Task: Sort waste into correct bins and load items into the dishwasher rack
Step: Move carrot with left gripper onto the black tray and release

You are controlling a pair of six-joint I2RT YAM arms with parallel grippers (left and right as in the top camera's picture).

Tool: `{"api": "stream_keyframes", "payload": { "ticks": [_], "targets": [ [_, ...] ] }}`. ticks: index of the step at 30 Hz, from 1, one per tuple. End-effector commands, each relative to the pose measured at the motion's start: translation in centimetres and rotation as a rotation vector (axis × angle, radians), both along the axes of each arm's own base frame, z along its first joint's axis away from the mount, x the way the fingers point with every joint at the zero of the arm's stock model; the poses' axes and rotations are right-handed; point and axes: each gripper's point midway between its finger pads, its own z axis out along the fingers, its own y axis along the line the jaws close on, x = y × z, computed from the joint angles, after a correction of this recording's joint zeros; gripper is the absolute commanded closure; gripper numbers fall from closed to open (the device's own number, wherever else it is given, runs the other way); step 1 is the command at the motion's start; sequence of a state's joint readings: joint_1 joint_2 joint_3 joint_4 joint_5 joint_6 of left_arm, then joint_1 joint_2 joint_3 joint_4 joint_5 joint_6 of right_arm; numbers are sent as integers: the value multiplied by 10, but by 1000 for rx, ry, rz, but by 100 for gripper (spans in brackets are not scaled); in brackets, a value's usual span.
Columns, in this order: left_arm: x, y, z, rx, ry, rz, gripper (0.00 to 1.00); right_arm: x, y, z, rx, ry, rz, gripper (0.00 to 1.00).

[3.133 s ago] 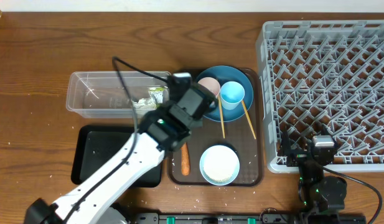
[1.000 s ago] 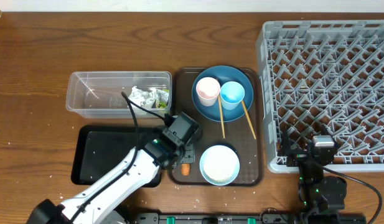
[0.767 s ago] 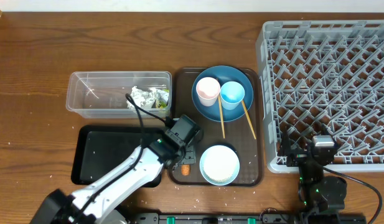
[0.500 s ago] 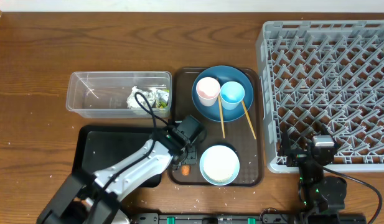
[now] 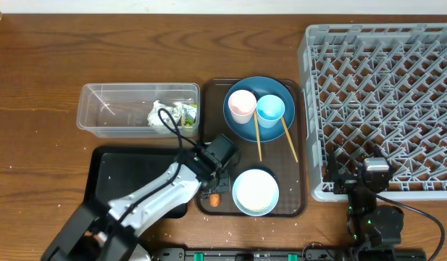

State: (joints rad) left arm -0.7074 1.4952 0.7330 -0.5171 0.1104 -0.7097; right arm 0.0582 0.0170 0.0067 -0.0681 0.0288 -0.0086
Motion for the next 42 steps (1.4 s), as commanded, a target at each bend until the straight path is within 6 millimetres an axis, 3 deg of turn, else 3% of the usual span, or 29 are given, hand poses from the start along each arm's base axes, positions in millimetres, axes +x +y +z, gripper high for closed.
{"api": "stream_keyframes", "payload": {
  "ticks": [1,8,12,18,27,31,38,42],
  "targets": [
    [15,-14,36,-84,-100,-19,81,0,-4,-1,-7,3,-15,1],
    [19,29,69,-60,-161,84,85,0,-4,-1,-7,3,-15,1],
    [17,78,75,58,-170,155,85,0,-4,-1,-7,3,-15,1],
    [14,148,68,286,-143,317,85,0,-4,-1,-7,3,-15,1],
    [14,191,43,449,-54,424,85,0,-4,-1,-7,3,-15,1],
    [13,197,32,474,-7,436,84,0,-4,-1,-7,3,-15,1],
    [16,209,33,547,-14,416,51,0,-4,-1,-7,3,-15,1],
    [26,210,49,561,-49,398,49,0,-4,-1,-7,3,-15,1]
  ]
}}
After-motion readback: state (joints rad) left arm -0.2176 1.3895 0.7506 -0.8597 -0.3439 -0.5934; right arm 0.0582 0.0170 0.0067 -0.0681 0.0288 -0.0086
